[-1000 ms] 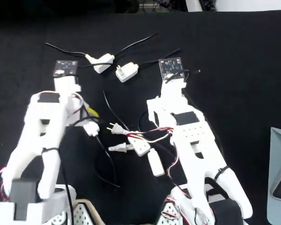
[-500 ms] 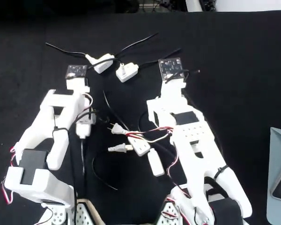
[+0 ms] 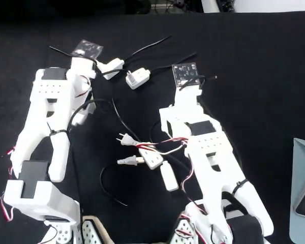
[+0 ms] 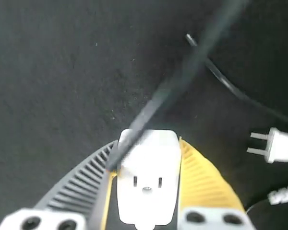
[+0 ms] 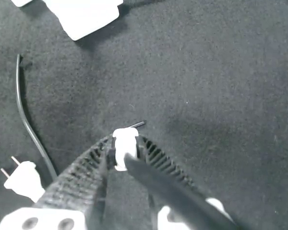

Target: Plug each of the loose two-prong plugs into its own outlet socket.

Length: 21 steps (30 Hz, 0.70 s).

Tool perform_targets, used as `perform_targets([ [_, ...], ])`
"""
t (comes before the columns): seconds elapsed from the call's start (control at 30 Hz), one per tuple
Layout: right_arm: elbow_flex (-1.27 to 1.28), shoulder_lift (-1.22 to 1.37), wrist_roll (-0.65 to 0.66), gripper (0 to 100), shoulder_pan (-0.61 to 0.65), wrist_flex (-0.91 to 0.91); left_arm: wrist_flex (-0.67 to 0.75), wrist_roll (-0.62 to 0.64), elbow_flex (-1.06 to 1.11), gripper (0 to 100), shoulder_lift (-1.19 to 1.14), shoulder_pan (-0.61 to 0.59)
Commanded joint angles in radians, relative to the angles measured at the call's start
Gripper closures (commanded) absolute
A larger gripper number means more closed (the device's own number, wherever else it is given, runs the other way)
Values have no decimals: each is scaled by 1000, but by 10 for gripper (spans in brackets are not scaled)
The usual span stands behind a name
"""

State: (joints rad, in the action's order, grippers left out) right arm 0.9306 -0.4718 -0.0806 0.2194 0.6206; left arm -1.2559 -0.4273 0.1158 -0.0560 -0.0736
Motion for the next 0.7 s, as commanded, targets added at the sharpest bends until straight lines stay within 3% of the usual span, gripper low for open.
perform_targets([
  [0.0, -53, -2, -2, 987, -34, -15, -18, -133, -39, 963, 5, 61],
  [0.2, -53, -2, -2, 987, -40, -15, -11, -157, 64, 771, 14, 125],
  [0.67, -53, -1, -2, 987, -38, -15, -20, -123, 74, 777, 18, 104],
])
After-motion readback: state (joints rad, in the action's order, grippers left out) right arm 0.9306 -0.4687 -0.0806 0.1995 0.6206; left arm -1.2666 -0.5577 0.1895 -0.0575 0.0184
